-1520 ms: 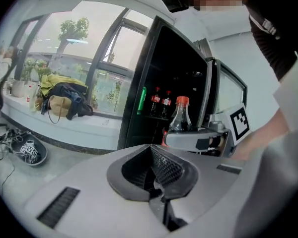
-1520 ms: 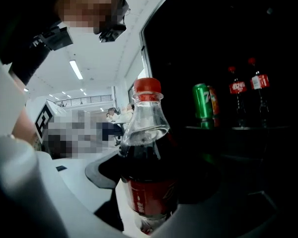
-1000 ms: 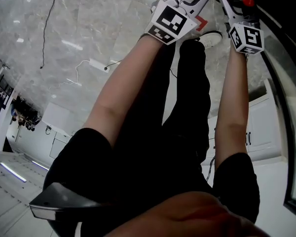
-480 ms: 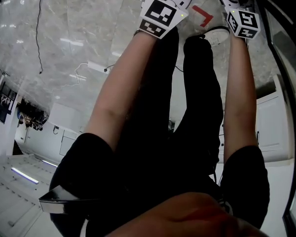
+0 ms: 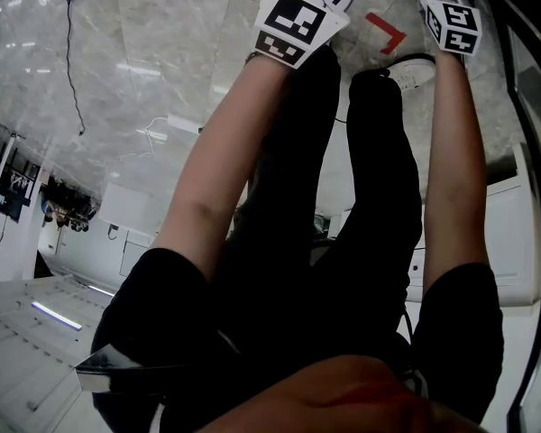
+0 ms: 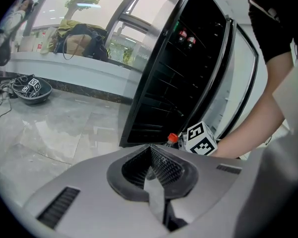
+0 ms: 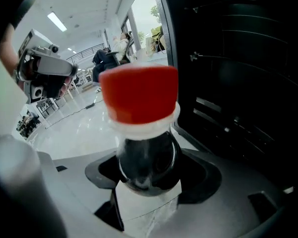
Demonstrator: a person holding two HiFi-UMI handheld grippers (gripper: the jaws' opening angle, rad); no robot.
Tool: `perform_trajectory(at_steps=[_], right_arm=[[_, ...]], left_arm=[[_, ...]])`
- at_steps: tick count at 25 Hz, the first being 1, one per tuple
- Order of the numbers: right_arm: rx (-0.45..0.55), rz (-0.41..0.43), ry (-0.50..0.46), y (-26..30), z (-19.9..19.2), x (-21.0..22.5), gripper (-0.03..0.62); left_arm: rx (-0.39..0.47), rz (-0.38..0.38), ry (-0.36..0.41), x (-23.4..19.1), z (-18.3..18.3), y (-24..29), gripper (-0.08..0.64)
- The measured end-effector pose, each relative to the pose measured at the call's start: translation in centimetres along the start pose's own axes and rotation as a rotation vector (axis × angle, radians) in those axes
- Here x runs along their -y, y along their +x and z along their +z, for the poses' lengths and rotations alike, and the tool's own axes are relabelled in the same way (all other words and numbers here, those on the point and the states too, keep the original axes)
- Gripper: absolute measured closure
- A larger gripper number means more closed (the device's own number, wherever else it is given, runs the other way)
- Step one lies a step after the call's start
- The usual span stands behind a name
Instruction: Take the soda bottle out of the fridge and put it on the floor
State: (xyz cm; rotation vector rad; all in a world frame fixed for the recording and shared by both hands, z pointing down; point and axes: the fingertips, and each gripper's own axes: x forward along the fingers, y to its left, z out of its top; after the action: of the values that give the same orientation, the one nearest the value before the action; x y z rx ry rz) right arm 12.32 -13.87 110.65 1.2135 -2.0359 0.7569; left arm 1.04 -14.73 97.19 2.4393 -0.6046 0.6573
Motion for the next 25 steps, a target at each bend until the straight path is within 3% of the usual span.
perform_trajectory(at_steps=[8,13,19,25], right_arm=[[-0.075,0.025,-0.090,1.5,-1.5,-2.2,0.270],[-0.074,0.031,-0.058,1.3,-1.2,-2.0,0.270],[-0.038,0.061,-0.073,-1.2,1.0,-3.0,0.270],[-0.021,0.072,-0.066,-6.4,4.7,-4.6,0.270]], left_arm=[[-0.005,-0.025,0.003,0.3,0.4,0.4,0.560],[-0.002,-0.024,0.010,0.7,1.2,0.2,0.560],[0.011,-0.014,0.015,1.5,2.7,-0.9,0.560],[0.048,0.004,0.018,3.6,6.8,-4.0,0.560]])
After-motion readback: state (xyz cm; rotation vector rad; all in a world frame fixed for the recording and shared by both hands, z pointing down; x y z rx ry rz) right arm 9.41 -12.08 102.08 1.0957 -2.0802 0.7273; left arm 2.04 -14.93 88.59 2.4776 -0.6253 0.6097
